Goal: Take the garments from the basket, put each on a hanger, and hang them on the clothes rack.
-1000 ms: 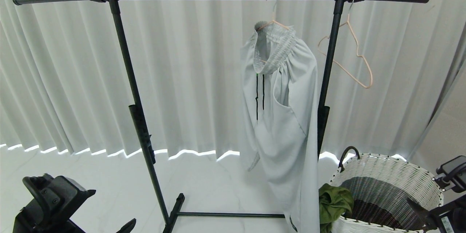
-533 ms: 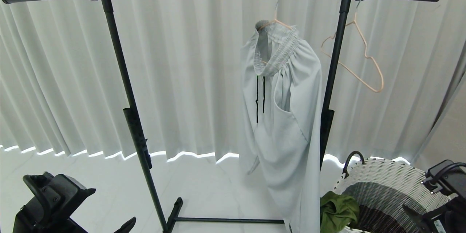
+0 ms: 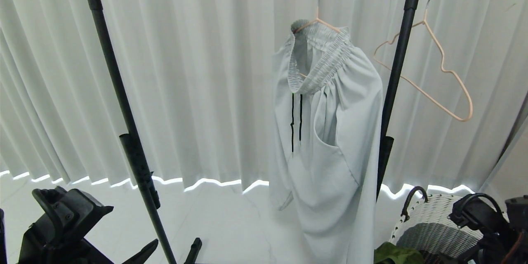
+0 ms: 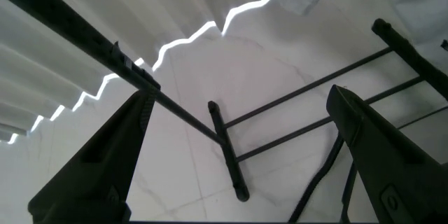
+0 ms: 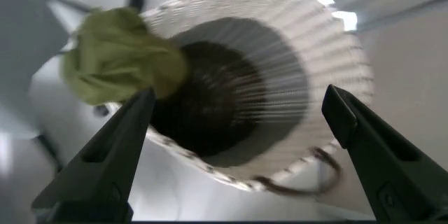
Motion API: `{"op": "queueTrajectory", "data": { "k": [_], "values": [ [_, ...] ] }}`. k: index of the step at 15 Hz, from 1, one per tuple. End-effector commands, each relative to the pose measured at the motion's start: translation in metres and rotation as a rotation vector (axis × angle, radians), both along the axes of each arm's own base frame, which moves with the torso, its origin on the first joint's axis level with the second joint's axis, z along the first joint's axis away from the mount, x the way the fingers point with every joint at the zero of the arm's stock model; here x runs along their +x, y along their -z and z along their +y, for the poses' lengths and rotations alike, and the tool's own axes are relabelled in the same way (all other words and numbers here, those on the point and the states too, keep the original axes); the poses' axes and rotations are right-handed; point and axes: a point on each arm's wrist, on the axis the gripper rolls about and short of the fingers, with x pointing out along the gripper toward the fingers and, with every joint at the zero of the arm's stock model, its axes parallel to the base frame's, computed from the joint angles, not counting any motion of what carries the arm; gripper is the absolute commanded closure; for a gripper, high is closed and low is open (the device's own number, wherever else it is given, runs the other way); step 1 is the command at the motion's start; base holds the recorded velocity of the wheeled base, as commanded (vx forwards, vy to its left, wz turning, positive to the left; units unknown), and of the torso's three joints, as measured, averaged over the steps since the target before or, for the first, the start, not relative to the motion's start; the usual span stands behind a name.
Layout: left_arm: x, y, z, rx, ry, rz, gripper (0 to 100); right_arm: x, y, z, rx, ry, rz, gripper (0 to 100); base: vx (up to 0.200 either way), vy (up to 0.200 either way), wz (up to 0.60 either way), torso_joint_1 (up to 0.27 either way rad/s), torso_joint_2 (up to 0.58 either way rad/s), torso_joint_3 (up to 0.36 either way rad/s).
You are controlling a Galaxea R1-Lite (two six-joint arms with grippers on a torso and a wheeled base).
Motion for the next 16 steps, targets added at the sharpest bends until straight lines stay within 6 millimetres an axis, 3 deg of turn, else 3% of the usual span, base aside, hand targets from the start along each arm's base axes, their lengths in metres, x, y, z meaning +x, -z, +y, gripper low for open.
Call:
{"op": "queueTrajectory", "data": {
  "k": [1,7,12,16],
  "values": [
    [0.001,0.000,-0.001,0.001,0.011,0.000,0,0.007,0.022,0.006,0.017,-0.017,0.130,0,0.000,0.000,0.00,0.000,0.00,0.000],
    [-0.003,-0.003,-0.001,0.018,0.028,-0.030,0,0.032,0.068,0.041,0.115,-0.025,0.160,0,0.000,0.000,0.00,0.000,0.00,0.000],
    [-0.004,-0.002,-0.001,0.019,0.028,-0.025,0,0.053,0.097,0.042,0.094,0.020,0.194,0,0.000,0.000,0.00,0.000,0.00,0.000],
    [-0.004,0.001,-0.002,0.022,0.039,-0.013,0,0.058,0.108,0.038,0.077,0.061,0.179,0,0.000,0.000,0.00,0.000,0.00,0.000]
  ]
}}
